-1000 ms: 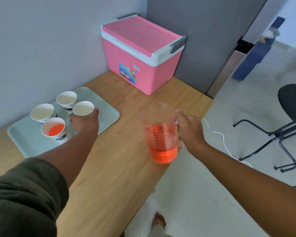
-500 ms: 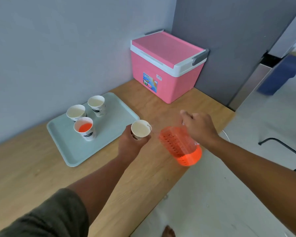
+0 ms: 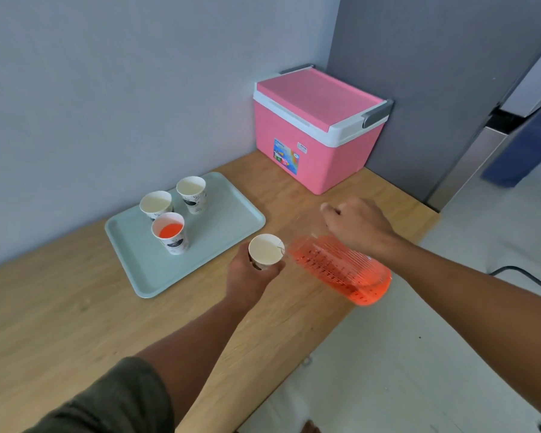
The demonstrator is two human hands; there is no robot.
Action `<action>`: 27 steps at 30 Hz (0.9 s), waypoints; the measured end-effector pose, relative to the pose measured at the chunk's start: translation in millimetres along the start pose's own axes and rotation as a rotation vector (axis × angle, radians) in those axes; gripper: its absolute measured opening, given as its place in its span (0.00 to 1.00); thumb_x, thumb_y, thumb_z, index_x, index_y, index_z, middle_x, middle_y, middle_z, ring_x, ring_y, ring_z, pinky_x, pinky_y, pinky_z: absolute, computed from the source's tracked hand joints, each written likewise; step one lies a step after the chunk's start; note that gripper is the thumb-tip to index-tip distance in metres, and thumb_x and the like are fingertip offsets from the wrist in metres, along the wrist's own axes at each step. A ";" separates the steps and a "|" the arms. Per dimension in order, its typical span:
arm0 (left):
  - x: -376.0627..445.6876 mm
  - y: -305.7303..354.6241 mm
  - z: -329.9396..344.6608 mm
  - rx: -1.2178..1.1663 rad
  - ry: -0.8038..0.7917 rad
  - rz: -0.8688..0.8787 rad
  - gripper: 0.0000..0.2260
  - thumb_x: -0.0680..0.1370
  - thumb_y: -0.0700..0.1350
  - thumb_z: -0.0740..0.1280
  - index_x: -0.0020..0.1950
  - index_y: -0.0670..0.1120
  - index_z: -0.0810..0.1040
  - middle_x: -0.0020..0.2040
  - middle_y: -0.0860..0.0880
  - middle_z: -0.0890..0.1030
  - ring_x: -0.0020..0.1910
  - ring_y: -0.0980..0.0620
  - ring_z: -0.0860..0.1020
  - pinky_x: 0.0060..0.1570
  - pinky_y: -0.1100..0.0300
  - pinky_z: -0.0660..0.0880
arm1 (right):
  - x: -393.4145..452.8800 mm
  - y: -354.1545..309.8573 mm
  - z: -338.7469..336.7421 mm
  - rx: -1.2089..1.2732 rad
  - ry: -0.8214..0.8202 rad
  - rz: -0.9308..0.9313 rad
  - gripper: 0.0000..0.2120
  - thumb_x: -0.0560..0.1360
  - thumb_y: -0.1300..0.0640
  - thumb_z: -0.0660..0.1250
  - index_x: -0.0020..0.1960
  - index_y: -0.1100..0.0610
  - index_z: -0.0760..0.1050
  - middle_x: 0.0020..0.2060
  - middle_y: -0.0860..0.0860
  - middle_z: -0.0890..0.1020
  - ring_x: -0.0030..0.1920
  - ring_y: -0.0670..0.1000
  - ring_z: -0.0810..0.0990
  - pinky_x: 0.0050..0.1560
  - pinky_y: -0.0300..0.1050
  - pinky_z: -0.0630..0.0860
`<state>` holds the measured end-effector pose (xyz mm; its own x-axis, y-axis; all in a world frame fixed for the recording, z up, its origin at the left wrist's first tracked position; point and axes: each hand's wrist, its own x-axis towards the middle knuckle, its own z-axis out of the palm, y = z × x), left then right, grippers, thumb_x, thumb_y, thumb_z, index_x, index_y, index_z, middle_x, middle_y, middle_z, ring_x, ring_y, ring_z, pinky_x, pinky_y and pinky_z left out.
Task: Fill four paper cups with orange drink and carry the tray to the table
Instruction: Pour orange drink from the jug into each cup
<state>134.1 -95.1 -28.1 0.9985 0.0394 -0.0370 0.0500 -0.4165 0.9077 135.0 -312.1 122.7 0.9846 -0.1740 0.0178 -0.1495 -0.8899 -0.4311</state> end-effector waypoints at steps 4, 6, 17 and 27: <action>0.7 4.4 -0.3 0.015 -0.001 -0.001 0.27 0.67 0.58 0.81 0.62 0.55 0.75 0.51 0.61 0.81 0.49 0.62 0.79 0.43 0.66 0.73 | 2.7 -4.9 2.5 -0.049 0.015 0.007 0.28 0.83 0.43 0.55 0.32 0.59 0.75 0.34 0.55 0.80 0.36 0.55 0.80 0.33 0.46 0.70; 2.4 7.2 -0.1 0.028 -0.002 0.004 0.27 0.68 0.57 0.81 0.62 0.56 0.74 0.50 0.61 0.80 0.48 0.61 0.79 0.43 0.64 0.73 | 3.0 -7.1 2.6 -0.053 0.011 0.015 0.28 0.83 0.42 0.55 0.33 0.58 0.74 0.35 0.55 0.80 0.37 0.55 0.80 0.33 0.45 0.69; 6.0 5.2 2.2 0.080 0.012 0.008 0.30 0.69 0.59 0.80 0.65 0.49 0.74 0.52 0.56 0.80 0.50 0.52 0.80 0.46 0.56 0.77 | -3.4 -21.6 -7.5 -0.042 0.003 0.066 0.20 0.81 0.43 0.56 0.47 0.57 0.78 0.46 0.55 0.81 0.48 0.58 0.81 0.44 0.49 0.78; 0.3 4.9 9.9 0.068 0.001 0.043 0.32 0.68 0.61 0.80 0.66 0.51 0.75 0.54 0.57 0.82 0.51 0.55 0.81 0.46 0.59 0.78 | -12.0 -28.8 -17.9 -0.064 0.000 0.078 0.18 0.82 0.45 0.56 0.43 0.56 0.76 0.39 0.50 0.76 0.45 0.56 0.79 0.42 0.48 0.73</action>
<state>134.8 -106.0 -27.8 0.9998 0.0208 0.0022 0.0080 -0.4784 0.8781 125.9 -291.9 151.1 0.9697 -0.2441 -0.0139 -0.2315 -0.8988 -0.3722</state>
